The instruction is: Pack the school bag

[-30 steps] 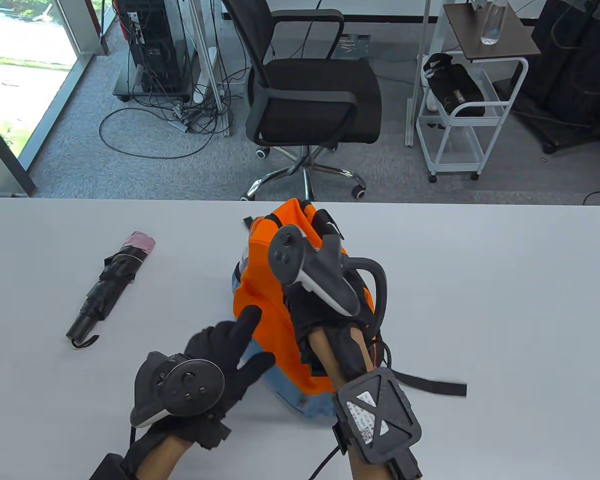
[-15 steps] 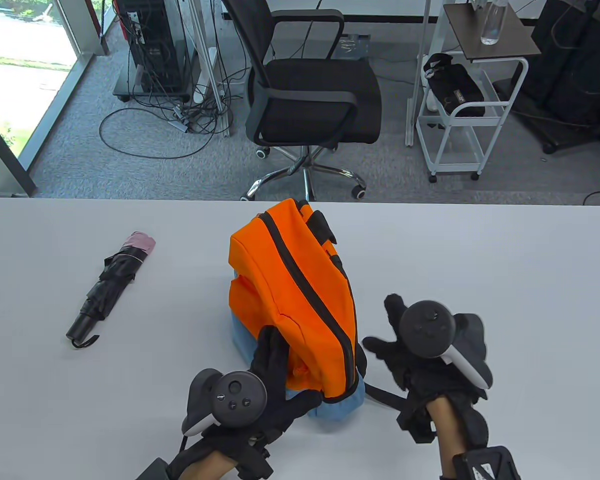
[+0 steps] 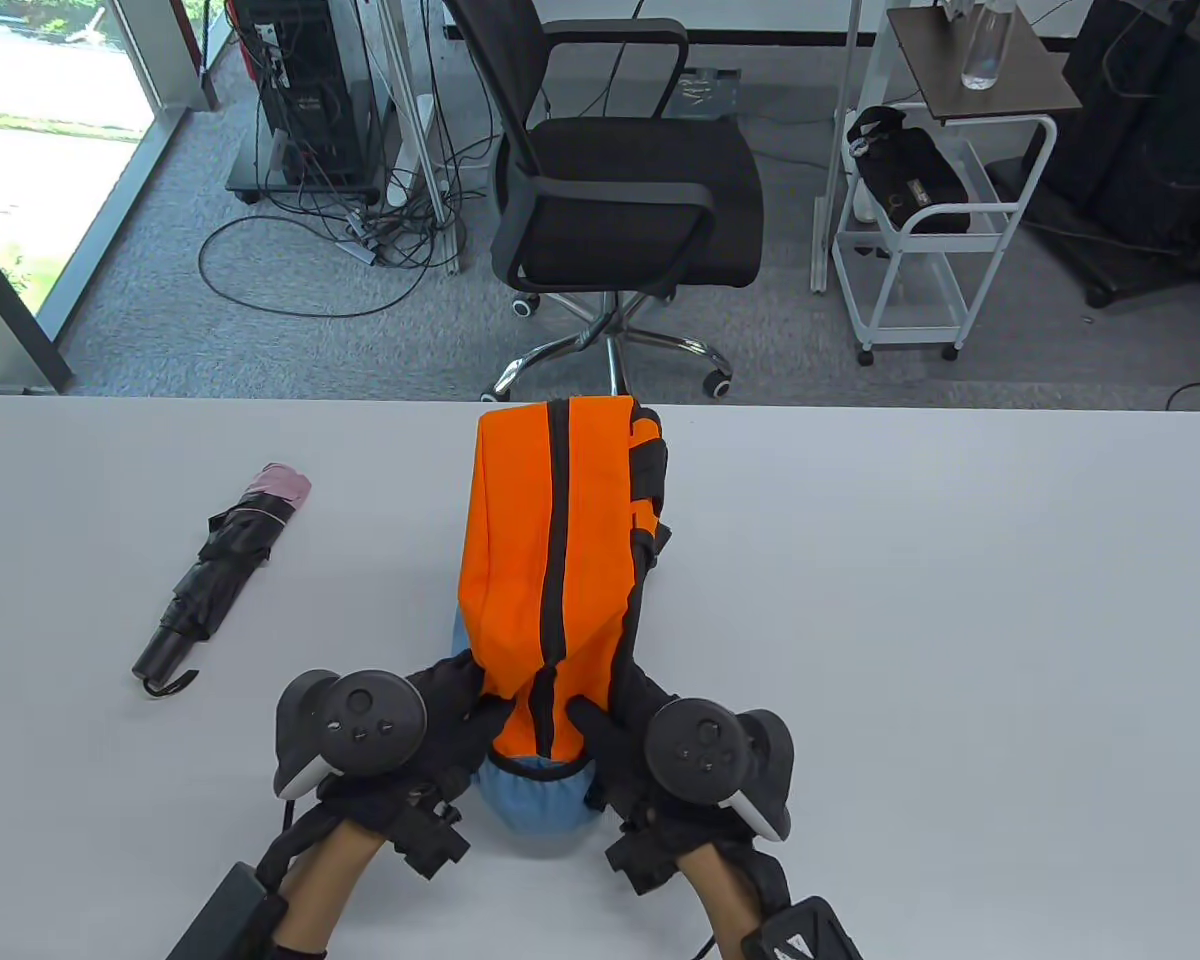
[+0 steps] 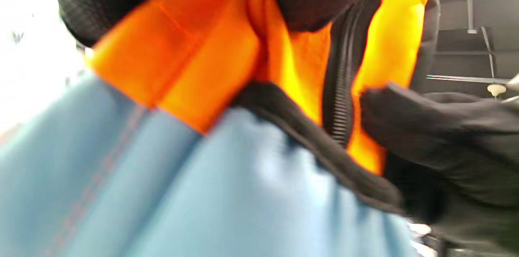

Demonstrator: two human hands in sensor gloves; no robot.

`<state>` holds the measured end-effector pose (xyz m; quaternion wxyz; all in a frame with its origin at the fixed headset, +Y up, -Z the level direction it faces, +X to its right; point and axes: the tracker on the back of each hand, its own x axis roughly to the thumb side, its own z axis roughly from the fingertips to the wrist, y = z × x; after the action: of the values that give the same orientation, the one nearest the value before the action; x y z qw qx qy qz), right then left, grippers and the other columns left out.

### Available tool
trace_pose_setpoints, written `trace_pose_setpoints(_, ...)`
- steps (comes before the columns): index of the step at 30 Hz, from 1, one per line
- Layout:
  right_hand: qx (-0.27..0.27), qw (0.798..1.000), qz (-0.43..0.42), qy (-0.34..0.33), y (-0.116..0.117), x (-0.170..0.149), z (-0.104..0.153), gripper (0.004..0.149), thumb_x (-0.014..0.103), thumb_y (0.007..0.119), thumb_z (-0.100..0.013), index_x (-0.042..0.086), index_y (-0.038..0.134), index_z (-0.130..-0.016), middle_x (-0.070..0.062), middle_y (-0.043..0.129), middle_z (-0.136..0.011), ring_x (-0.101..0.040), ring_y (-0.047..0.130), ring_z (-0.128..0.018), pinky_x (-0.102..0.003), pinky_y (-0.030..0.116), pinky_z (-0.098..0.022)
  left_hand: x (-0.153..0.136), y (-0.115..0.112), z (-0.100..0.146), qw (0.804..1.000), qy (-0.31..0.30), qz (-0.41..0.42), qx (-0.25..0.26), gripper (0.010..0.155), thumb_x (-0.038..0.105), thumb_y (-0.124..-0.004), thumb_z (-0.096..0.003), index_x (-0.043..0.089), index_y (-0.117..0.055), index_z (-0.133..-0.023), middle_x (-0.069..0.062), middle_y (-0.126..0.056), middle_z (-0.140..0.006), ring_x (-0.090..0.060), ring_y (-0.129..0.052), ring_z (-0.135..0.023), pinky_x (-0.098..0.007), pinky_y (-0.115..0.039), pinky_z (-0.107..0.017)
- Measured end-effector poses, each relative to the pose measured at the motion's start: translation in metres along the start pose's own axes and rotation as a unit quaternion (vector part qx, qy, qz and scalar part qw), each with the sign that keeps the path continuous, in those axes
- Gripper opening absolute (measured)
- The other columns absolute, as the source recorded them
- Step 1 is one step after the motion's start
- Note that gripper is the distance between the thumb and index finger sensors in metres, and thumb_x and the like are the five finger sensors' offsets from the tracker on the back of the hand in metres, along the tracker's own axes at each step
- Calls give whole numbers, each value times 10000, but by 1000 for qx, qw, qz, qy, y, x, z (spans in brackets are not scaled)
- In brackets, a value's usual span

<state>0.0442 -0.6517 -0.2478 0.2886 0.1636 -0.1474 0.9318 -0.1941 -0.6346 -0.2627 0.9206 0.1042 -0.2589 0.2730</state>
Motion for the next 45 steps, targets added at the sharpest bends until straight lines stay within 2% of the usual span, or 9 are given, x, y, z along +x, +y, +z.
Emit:
trace_pose_setpoints(5,-32,999,19,7,4,4,13,514,413,753,-438,22,843,-759,-155,1040,-494,-231,1075,-258,-369,920,-207,-22,12,13,995,-74,7,-64,701,494,-638,-557,88,-613,-1128,-199,-808,-1072,-432,-904,-867,-616,-768,-634)
trace_pose_setpoints(9,-8,1000,-4,-1,12,-2,22,535,411,741,-444,27,826,-806,-161,1042,-547,-299,1071,-325,-422,907,-246,-79,40,18,997,46,-65,10,686,513,-618,-554,78,-736,-1070,-215,-899,-984,-459,-918,-813,-612,-785,-592)
trace_pose_setpoints(13,1,1000,16,-13,13,2,23,541,401,744,-443,26,811,-827,-158,1039,-561,-298,1071,-332,-413,905,-247,-161,52,9,940,221,-248,-74,625,491,-629,-565,174,-727,-1094,-303,-725,-1095,-549,-811,-877,-661,-727,-614)
trace_pose_setpoints(20,15,1000,24,-7,14,-3,24,570,414,738,-447,39,778,-873,-183,1014,-626,-329,1060,-390,-439,894,-287,-266,28,29,843,343,-233,-341,884,732,-513,-518,294,-167,-1204,-315,105,-1157,-760,-450,-995,-901,-569,-571)
trace_pose_setpoints(27,35,999,20,-10,17,-2,21,582,413,732,-449,33,758,-889,-194,999,-659,-346,1053,-430,-459,888,-321,-224,5,19,910,144,-173,-348,941,762,-420,-477,149,-585,-1171,-240,-84,-1220,-510,-884,-698,-421,-889,-506)
trace_pose_setpoints(32,54,998,21,-8,16,-5,22,575,416,731,-450,35,775,-878,-193,1003,-657,-351,1052,-431,-462,887,-322,-201,0,10,915,148,48,-371,745,572,-546,-608,106,-554,-1189,-260,-355,-1265,-609,-897,-744,-512,-882,-594)
trace_pose_setpoints(36,63,998,20,-8,16,-5,22,568,415,720,-453,30,789,-864,-194,1013,-637,-348,1056,-409,-454,890,-301,-186,-10,0,901,153,-13,-406,696,130,-699,-544,141,-392,-1169,-240,-279,-1224,-557,-871,-803,-498,-834,-639)
trace_pose_setpoints(41,70,997,23,-9,16,-6,23,558,409,723,-453,30,800,-855,-191,1018,-627,-347,1059,-399,-451,891,-295,-165,-20,-10,825,58,-390,-404,839,225,-790,-513,101,-265,-1156,-263,-301,-1172,-244,-863,-641,-368,-829,-486)
trace_pose_setpoints(45,79,997,17,-9,16,-7,22,558,413,716,-454,31,804,-851,-193,1021,-619,-345,1061,-382,-446,892,-286,-192,-27,-15,742,140,-468,-459,1003,366,-832,-504,187,-93,-1159,-354,-34,-1144,-447,-715,-796,-454,-747,-555)
